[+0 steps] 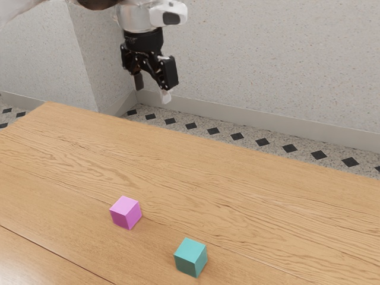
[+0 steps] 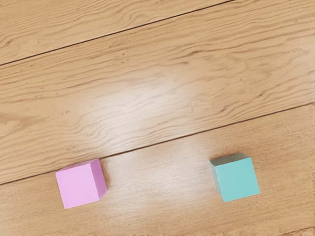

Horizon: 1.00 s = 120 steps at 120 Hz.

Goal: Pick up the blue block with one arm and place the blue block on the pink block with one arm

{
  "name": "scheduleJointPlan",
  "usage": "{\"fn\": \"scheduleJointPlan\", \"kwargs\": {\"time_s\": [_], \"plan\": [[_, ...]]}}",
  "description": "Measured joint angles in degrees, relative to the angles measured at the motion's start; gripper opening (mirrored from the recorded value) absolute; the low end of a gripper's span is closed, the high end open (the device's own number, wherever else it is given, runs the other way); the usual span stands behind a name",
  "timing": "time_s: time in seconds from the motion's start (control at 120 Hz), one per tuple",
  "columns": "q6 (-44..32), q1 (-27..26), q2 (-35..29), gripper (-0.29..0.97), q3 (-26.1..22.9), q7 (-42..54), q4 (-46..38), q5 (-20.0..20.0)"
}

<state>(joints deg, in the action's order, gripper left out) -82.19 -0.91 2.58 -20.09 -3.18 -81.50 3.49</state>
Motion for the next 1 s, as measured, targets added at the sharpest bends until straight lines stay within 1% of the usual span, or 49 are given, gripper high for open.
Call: {"fn": "scheduleJointPlan", "kwargs": {"time_s": [0.058, 0.183, 0.292, 0.408, 0.567, 0.742, 0.842, 1.0], "plan": [[-4.1, -1.0, -2.3, 0.68, -1.0, 0.1, -7.4, -0.9], [-12.4, -3.2, -5.5, 0.68, -3.5, 0.2, -18.4, -2.2], [-19.1, -2.4, -7.4, 0.68, -4.8, 0.4, -25.7, -3.6], [-25.1, 0.1, -8.9, 0.68, -5.3, 0.5, -31.6, -5.6], [-32.8, -0.3, -10.5, 0.68, -7.2, 0.7, -39.1, -8.9], [-40.0, -0.1, -10.2, 0.68, -8.2, 0.8, -44.1, -11.8], [-43.6, -0.1, -10.5, 0.68, -8.9, 0.9, -47.0, -12.7], [-47.2, -0.1, -12.6, 0.68, -9.0, 0.8, -51.1, -14.8]]}}
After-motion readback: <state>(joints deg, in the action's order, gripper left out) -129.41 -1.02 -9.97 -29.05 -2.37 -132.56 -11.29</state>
